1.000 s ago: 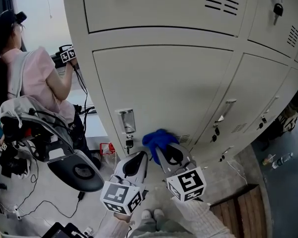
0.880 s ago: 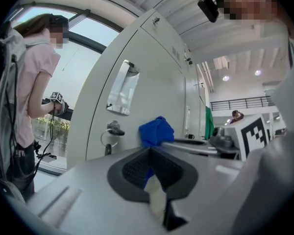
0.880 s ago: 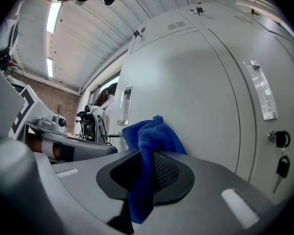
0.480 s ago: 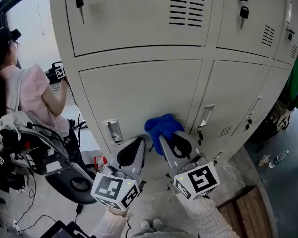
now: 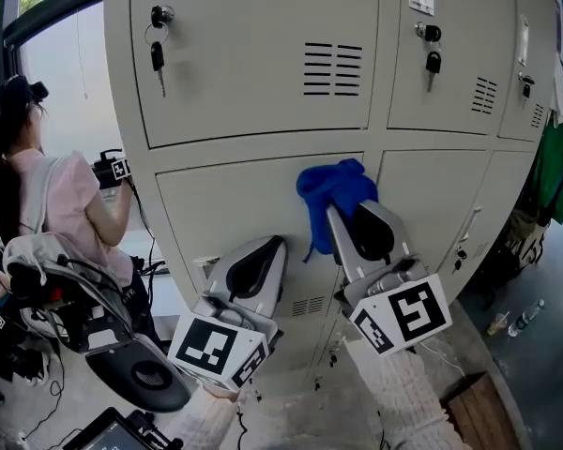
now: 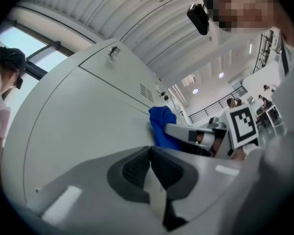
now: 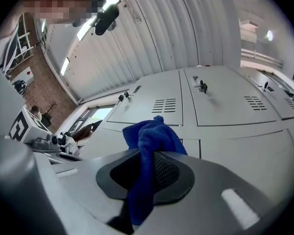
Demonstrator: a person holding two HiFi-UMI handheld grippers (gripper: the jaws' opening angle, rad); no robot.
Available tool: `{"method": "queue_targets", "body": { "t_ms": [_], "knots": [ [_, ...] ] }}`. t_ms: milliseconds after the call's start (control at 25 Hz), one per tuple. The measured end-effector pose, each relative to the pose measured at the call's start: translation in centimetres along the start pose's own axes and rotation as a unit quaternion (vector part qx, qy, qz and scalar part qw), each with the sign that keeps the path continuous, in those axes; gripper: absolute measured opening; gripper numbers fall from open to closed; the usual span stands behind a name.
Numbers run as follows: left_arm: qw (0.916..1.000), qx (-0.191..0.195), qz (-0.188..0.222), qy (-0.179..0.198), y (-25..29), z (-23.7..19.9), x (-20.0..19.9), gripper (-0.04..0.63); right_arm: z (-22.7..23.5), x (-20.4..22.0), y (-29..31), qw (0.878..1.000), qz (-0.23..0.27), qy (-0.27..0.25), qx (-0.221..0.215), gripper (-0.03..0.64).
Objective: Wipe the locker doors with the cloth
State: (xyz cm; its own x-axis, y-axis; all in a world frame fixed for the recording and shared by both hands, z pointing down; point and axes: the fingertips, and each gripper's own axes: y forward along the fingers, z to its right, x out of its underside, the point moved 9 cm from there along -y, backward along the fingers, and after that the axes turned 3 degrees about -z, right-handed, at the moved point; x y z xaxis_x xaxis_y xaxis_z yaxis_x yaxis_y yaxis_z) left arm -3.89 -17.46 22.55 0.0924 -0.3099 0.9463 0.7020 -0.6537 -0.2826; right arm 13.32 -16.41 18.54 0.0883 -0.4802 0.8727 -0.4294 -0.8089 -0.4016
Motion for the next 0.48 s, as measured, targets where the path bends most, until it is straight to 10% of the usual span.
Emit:
{"method": "queue_targets", "body": {
  "t_ms": [480],
  "knots": [
    [0.9999, 0.007, 0.014, -0.004, 1.2, -0.4, -0.5, 0.0, 0.6, 0.2, 1.1, 1.0, 0.017, 0.012, -0.008, 0.058]
  ]
}}
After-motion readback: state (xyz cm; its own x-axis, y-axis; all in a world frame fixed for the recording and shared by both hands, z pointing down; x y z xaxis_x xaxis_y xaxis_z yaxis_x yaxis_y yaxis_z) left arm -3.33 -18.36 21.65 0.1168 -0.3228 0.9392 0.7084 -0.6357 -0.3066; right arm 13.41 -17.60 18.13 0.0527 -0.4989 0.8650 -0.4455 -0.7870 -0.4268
